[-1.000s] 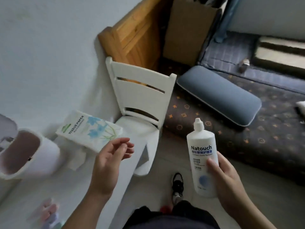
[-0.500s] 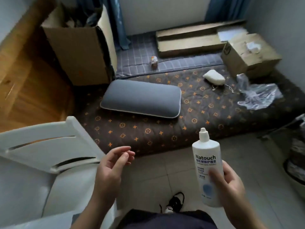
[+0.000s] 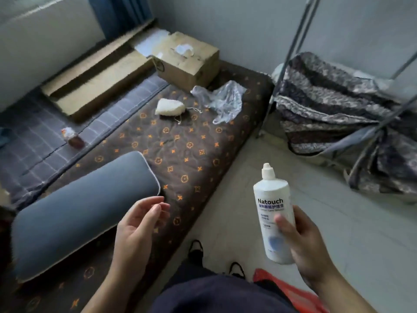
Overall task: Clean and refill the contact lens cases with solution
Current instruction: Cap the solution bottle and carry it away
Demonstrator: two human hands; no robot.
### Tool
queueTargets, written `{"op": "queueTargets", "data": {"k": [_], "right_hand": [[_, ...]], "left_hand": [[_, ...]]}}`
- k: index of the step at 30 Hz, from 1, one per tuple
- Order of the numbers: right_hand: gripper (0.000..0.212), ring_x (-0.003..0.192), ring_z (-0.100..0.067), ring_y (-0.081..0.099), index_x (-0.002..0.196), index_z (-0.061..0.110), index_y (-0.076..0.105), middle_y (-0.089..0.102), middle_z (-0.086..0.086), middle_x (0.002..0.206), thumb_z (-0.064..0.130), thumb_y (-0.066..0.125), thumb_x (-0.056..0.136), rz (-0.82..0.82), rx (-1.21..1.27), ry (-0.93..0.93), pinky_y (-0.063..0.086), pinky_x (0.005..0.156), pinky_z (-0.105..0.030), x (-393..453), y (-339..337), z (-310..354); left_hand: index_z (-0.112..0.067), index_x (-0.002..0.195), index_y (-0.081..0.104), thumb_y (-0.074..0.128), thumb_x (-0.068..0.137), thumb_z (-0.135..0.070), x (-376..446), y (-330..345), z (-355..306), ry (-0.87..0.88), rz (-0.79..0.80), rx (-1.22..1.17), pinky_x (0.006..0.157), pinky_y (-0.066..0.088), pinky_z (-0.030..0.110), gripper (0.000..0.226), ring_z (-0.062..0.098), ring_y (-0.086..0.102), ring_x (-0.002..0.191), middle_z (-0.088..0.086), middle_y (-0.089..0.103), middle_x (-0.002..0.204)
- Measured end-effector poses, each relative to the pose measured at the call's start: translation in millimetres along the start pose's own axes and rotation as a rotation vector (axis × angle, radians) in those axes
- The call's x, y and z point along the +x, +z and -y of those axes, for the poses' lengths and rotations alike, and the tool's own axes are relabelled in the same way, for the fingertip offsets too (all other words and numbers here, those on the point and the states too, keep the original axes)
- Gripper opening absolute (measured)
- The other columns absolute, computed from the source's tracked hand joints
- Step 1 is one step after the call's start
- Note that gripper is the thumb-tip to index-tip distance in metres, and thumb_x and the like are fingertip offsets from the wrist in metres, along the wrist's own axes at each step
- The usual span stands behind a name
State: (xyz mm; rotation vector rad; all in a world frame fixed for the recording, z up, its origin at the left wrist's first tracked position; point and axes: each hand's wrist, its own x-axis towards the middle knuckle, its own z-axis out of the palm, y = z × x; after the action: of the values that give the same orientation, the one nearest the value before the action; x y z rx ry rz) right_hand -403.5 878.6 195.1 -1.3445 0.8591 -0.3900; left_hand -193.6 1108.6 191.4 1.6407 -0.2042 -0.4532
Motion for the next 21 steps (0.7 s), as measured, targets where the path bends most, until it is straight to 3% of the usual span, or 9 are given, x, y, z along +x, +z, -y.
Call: {"op": "queueTargets", "data": {"k": [2,4,7,9,12,14,16,21], "right_hand": [[0.045,0.075,-0.012,0.069,0.099,0.026,0.071,0.074,-0.004,0.088,0.061,0.069,0.07,-0.1,0.017,-0.008,0.056,0.061,-0.025,2.2,3.6,-1.9],[0.043,0.075,-0.011,0.069,0.098,0.028,0.072,0.074,-0.003,0.088,0.06,0.069,0.069,-0.199,0.048,-0.015,0.057,0.061,-0.025,2.5,9.7,-2.5],[0.04,0.073,-0.007,0.069,0.095,0.03,0.072,0.075,0.0,0.086,0.058,0.069,0.067,-0.332,0.091,-0.013,0.056,0.061,-0.022,3.0,16.0,-3.9],[0.039,0.073,-0.007,0.069,0.095,0.032,0.072,0.075,0.0,0.086,0.058,0.07,0.066,-0.404,0.101,-0.017,0.055,0.061,-0.022,3.2,17.1,-3.2],[0.039,0.074,-0.009,0.069,0.095,0.032,0.072,0.075,-0.003,0.087,0.058,0.07,0.066,-0.5,0.132,-0.014,0.056,0.062,-0.023,8.3,10.7,-0.3],[0.04,0.074,-0.008,0.069,0.096,0.033,0.072,0.075,-0.003,0.087,0.058,0.069,0.066,-0.557,0.128,-0.014,0.055,0.063,-0.02,18.5,0.4,1.2],[0.04,0.076,-0.006,0.069,0.098,0.034,0.072,0.076,0.0,0.089,0.058,0.068,0.067,-0.603,0.12,-0.026,0.054,0.064,-0.017,34.6,-13.6,4.8],[0.037,0.074,-0.003,0.069,0.097,0.035,0.072,0.076,0.005,0.087,0.057,0.067,0.068,-0.643,0.128,-0.068,0.052,0.062,-0.014,89.6,-62.7,15.8]], "left_hand": [[-0.019,0.103,0.075,0.065,0.094,-0.023,33.5,9.9,-2.9,0.018,0.125,-0.013,0.069,0.057,0.021,0.014,0.014,0.069,0.078,0.011,0.076,0.093],[-0.017,0.103,0.075,0.061,0.098,-0.011,65.8,22.6,-10.1,0.021,0.241,-0.017,0.069,0.057,0.022,0.016,0.016,0.068,0.077,0.015,0.075,0.093],[-0.02,0.102,0.075,0.068,0.091,-0.026,103.5,46.0,-24.3,0.026,0.398,0.014,0.073,0.055,0.028,0.014,0.02,0.066,0.079,0.014,0.075,0.093],[-0.022,0.102,0.075,0.068,0.081,-0.041,122.4,65.7,-33.8,0.02,0.471,0.019,0.075,0.054,0.033,0.029,0.024,0.066,0.081,0.013,0.075,0.093],[-0.022,0.101,0.076,0.068,0.083,-0.039,144.5,101.0,-38.2,0.03,0.571,0.037,0.073,0.055,0.032,0.026,0.021,0.067,0.079,0.011,0.075,0.091],[-0.022,0.101,0.076,0.066,0.093,-0.023,157.7,128.1,-36.4,0.024,0.625,0.038,0.07,0.056,0.026,0.012,0.017,0.066,0.078,0.01,0.076,0.09],[-0.022,0.1,0.076,0.062,0.097,-0.012,171.1,156.2,-37.6,0.033,0.652,0.053,0.069,0.056,0.021,0.017,0.016,0.067,0.077,0.009,0.076,0.089],[-0.021,0.1,0.075,0.063,0.093,-0.02,200.7,234.3,-48.1,0.059,0.657,0.033,0.068,0.057,0.023,0.015,0.016,0.068,0.077,0.01,0.076,0.091]]}}
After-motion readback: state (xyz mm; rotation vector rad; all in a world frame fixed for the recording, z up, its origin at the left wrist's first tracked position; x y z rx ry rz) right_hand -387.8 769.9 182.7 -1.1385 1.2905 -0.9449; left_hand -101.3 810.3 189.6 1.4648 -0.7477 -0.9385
